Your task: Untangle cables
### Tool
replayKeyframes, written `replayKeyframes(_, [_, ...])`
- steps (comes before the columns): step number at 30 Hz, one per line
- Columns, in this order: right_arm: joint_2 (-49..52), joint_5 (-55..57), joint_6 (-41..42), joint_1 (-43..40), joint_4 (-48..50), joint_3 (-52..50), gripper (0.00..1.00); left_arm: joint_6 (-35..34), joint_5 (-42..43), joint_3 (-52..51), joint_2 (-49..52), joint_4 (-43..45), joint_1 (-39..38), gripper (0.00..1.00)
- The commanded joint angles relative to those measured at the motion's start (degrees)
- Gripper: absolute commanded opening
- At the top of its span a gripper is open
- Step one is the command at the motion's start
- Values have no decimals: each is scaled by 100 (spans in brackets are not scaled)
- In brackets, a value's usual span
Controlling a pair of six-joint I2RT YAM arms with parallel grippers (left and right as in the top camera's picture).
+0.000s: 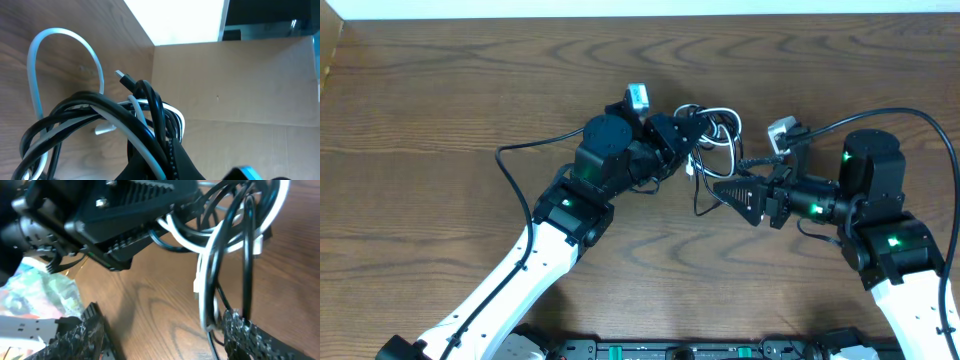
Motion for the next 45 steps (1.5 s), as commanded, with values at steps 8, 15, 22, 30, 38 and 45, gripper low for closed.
replayKeyframes(8, [-24, 170, -125, 33, -101, 57, 71, 387, -39, 74, -107, -90, -7, 7])
replayKeyframes(15, [-24, 175, -127, 33, -179, 57, 71, 492, -575, 74, -107, -533, -7, 8])
replayKeyframes(22, [-24, 820, -127, 33, -380, 57, 66, 492, -52, 74, -114, -310, -9, 7])
replayKeyframes(30, [-24, 861, -127, 33, -149, 57, 49, 492, 374, 74, -114, -245, -146, 7])
replayKeyframes(38, [-22, 859, -127, 33, -155, 57, 1, 492, 330, 74, -114, -240, -350, 7])
replayKeyframes(45, [-24, 531, -120, 33, -299, 57, 1, 542, 0, 74, -111, -275, -345, 7])
